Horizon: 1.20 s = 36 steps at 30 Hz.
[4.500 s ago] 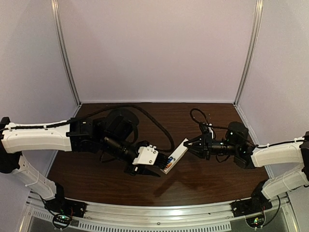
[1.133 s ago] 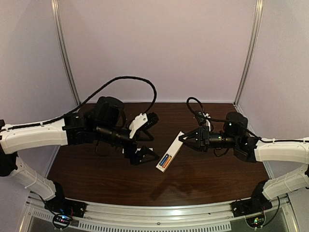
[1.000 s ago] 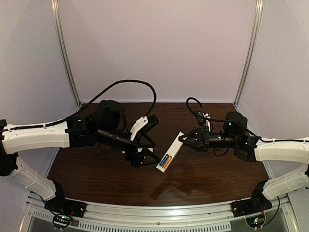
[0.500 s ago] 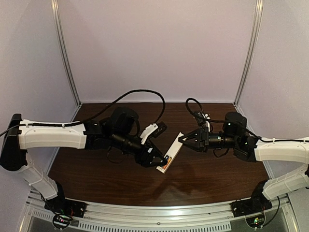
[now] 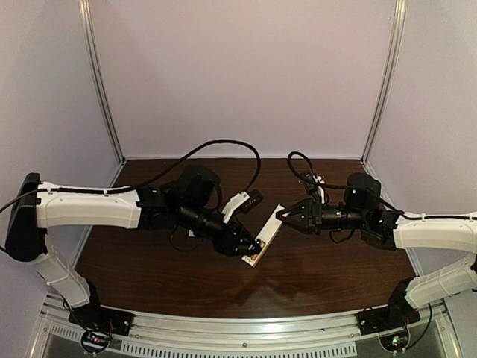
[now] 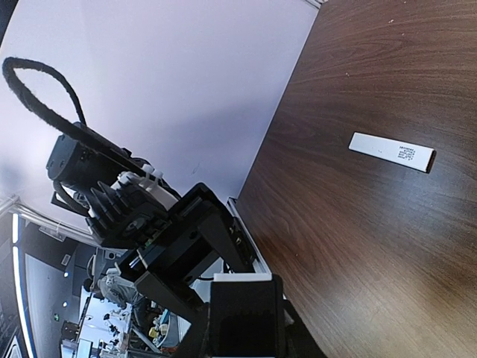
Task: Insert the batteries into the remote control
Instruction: Press the battery in the battery compartment.
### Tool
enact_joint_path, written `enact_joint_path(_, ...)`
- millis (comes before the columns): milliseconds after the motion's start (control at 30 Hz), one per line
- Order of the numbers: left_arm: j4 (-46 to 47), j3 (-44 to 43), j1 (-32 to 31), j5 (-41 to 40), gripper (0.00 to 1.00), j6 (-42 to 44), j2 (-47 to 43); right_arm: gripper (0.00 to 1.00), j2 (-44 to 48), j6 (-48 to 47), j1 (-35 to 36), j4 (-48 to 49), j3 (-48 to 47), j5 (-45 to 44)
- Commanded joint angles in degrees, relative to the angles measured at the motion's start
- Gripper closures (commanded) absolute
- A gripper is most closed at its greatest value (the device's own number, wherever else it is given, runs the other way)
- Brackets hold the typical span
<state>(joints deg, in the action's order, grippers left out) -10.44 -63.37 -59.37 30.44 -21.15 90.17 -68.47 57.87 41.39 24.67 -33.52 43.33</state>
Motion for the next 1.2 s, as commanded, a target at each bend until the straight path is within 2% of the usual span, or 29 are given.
enact_joint_path(0,-0.99,-1.51,-0.1,-2.54,0.6,1.02,1.56,1.0,2.19,0.5,0.27,1.88,-1.1,0.69)
enact_joint_path(167,-2.73,-2.64,-0.12,-5.01,0.62,1.85,1.85,1.0,2.03,1.12,0.27,3.21,-0.36,0.79)
enact_joint_path(333,-2.71,-4.14,-0.12,-4.35,0.3,3.57,0.83,1.0,2.53,-0.48,0.27,1.22,0.51,-0.53)
enact_joint_path(600,-4.85,-7.58,2.21,-6.71,0.04,5.79,-2.53,1.0,2.95,-2.01,-0.23,-0.4,1.91,-1.56)
enact_joint_path(867,-6.55,-7.04,7.37,-8.36,0.03,6.74,-4.85,1.0,4.96,-4.03,-2.11,-2.86,3.59,-2.68)
enact_joint_path(1167,-12.01,-5.71,16.14,-10.54,0.02,9.15,-3.95,1.0,6.24,-7.51,-3.07,-7.05,4.19,-4.28)
